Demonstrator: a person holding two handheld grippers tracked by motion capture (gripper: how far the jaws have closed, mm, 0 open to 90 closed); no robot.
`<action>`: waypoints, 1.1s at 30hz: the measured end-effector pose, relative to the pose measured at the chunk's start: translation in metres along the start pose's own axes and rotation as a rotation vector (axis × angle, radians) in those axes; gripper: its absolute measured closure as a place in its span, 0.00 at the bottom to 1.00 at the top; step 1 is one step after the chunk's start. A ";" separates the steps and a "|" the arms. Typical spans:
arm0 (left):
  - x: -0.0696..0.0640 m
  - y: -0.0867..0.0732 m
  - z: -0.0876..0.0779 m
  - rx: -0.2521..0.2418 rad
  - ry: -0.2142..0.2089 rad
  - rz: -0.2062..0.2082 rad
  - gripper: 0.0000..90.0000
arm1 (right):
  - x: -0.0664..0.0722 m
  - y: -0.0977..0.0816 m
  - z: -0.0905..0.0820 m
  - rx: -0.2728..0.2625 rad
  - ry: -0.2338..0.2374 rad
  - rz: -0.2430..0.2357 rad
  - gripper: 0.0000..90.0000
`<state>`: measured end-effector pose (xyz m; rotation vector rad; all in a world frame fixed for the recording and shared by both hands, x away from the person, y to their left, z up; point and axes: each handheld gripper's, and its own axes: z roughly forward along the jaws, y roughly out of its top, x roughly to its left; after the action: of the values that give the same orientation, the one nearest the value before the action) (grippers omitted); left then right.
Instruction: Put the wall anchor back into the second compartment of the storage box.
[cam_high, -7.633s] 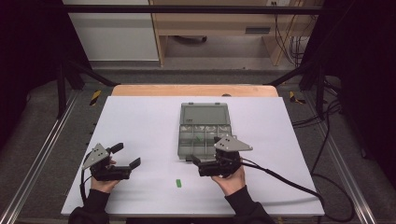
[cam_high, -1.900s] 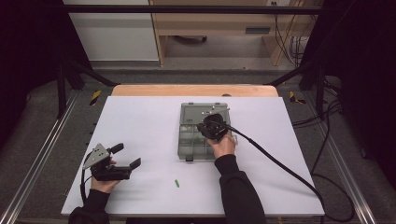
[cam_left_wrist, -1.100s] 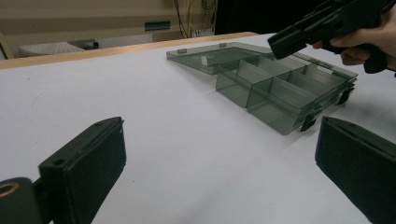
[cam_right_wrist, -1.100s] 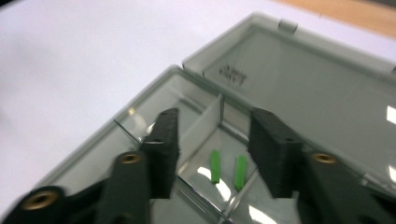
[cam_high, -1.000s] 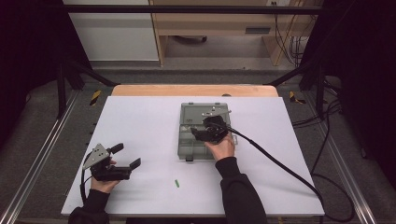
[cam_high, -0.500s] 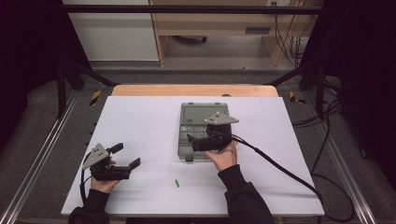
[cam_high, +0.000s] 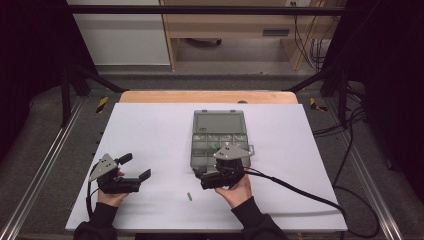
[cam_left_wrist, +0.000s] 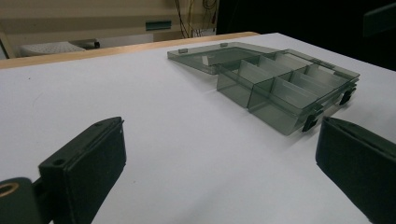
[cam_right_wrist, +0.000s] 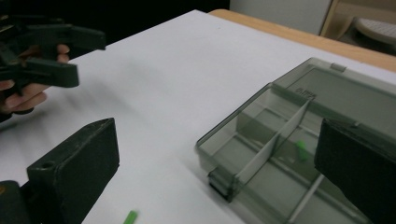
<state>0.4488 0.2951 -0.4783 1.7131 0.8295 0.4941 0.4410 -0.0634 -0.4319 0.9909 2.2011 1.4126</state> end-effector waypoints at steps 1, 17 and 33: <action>0.000 0.000 0.000 -0.001 -0.001 0.000 0.01 | 0.002 -0.002 0.001 0.004 0.006 0.000 0.01; -0.001 0.000 0.000 0.000 -0.001 0.002 0.01 | 0.027 -0.030 0.021 0.101 0.085 -0.009 0.05; -0.001 -0.001 0.000 0.005 -0.002 0.003 0.01 | 0.040 -0.050 0.046 0.260 0.130 -0.054 0.41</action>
<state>0.4479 0.2946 -0.4787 1.7193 0.8271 0.4924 0.4228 -0.0180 -0.4937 0.9358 2.5368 1.2199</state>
